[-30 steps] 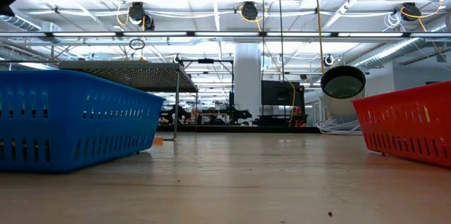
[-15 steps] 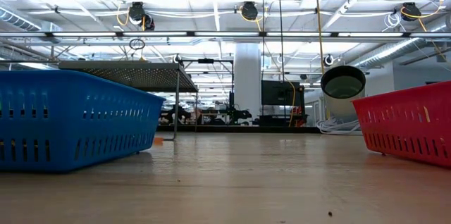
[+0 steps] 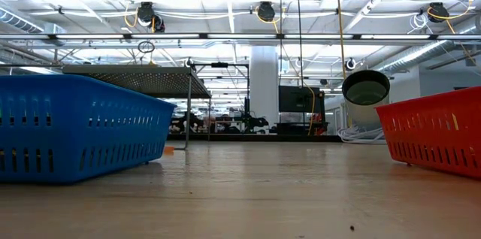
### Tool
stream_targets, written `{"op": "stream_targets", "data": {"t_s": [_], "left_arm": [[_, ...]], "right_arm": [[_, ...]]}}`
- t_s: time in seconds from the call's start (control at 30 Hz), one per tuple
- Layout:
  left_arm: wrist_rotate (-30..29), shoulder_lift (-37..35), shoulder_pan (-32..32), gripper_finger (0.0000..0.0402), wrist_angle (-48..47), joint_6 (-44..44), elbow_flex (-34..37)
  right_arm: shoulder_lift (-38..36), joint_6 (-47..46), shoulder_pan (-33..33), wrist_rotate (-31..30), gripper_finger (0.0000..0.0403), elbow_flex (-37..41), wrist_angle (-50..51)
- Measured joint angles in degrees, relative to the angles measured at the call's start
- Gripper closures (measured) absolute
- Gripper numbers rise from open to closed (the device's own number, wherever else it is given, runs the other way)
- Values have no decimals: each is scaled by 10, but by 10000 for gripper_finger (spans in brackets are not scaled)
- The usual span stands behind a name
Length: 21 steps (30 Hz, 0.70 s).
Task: Pick & Place Office Desk Supplies
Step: Put the purple spring rubberband into the green bin
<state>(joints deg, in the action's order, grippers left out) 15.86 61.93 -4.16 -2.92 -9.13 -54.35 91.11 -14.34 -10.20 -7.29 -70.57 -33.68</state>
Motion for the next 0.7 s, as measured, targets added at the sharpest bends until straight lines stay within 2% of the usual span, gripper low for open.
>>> {"op": "stream_targets", "data": {"t_s": [0.17,0.7], "left_arm": [[-41,0,0,215,-4,0,0],[-44,0,0,216,1,-4,0]], "right_arm": [[0,-10,0,0,403,0,-8],[0,-10,0,0,403,0,-13]]}}
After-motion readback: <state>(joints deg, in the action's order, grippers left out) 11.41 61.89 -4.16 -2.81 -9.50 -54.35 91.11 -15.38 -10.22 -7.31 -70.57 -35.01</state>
